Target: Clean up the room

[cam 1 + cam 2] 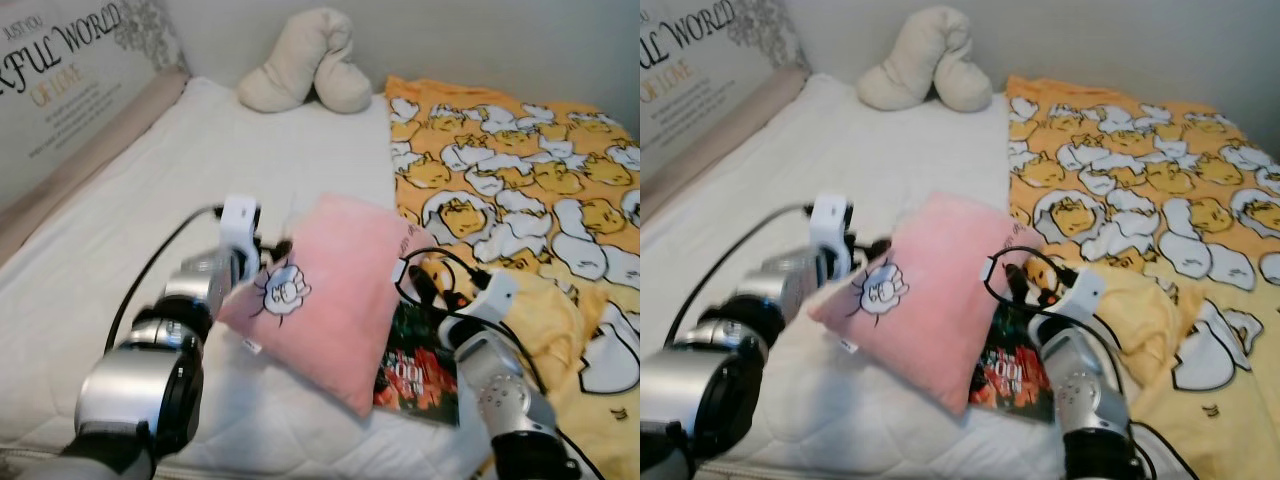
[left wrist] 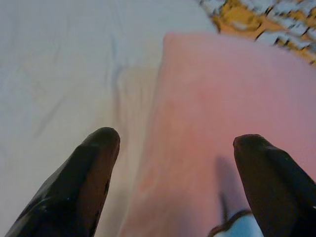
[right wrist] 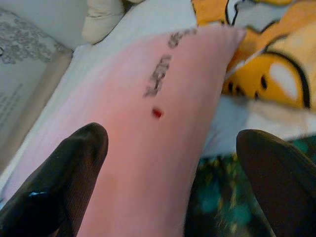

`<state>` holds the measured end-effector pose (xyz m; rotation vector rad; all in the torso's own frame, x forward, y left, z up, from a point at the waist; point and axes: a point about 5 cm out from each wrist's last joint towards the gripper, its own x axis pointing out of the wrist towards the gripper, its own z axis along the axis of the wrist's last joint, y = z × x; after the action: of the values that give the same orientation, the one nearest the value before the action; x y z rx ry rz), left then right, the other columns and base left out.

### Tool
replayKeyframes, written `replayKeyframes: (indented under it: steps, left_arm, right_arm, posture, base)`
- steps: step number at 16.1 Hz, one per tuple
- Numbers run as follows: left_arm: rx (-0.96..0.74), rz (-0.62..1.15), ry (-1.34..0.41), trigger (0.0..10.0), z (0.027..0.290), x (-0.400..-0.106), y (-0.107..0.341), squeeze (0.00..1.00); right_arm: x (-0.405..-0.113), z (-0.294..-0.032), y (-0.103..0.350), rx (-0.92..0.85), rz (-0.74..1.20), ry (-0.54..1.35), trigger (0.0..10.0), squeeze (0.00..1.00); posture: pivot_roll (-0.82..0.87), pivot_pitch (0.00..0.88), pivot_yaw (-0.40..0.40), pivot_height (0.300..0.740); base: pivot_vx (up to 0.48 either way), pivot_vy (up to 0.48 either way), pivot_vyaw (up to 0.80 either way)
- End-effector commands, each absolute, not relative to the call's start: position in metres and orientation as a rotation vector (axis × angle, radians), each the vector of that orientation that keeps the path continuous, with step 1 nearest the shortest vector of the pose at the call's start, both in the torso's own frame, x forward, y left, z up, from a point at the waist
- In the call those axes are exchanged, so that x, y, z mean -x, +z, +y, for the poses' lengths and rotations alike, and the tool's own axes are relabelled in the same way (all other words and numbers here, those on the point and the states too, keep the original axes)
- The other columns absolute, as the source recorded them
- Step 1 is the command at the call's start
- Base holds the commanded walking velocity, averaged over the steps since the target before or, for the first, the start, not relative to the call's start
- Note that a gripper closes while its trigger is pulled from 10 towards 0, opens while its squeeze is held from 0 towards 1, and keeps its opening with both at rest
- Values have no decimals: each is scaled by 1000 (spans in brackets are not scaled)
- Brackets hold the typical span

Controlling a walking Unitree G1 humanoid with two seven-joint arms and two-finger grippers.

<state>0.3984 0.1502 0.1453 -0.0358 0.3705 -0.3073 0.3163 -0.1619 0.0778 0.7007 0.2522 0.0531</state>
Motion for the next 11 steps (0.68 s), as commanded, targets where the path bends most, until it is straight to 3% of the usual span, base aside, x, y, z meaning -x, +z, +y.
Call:
replayKeyframes:
  steps: [1,5,8,11]
  left_arm:
    - [67,377,-301,10000,152,-400,150,0]
    - [3,439,-346,10000,143,-396,138,0]
    - [-158,443,-360,10000,130,-392,125,0]
    - [-127,465,-399,10000,115,-387,116,0]
  right_arm:
    - [-318,-158,79,-730,261,56,10000,0]
    - [-326,-141,72,-811,312,76,10000,0]
    - [-334,-116,63,-826,380,113,10000,0]
    - [-343,-85,72,-834,397,201,10000,0]
  posture:
    - [-23,133,-3,740]
    - [-24,184,-2,740]
    - [-28,208,-12,740]
    - [-27,213,-17,740]
  base:
    - [0,0,0]
    - [0,0,0]
    - [0,0,0]
    - [0,0,0]
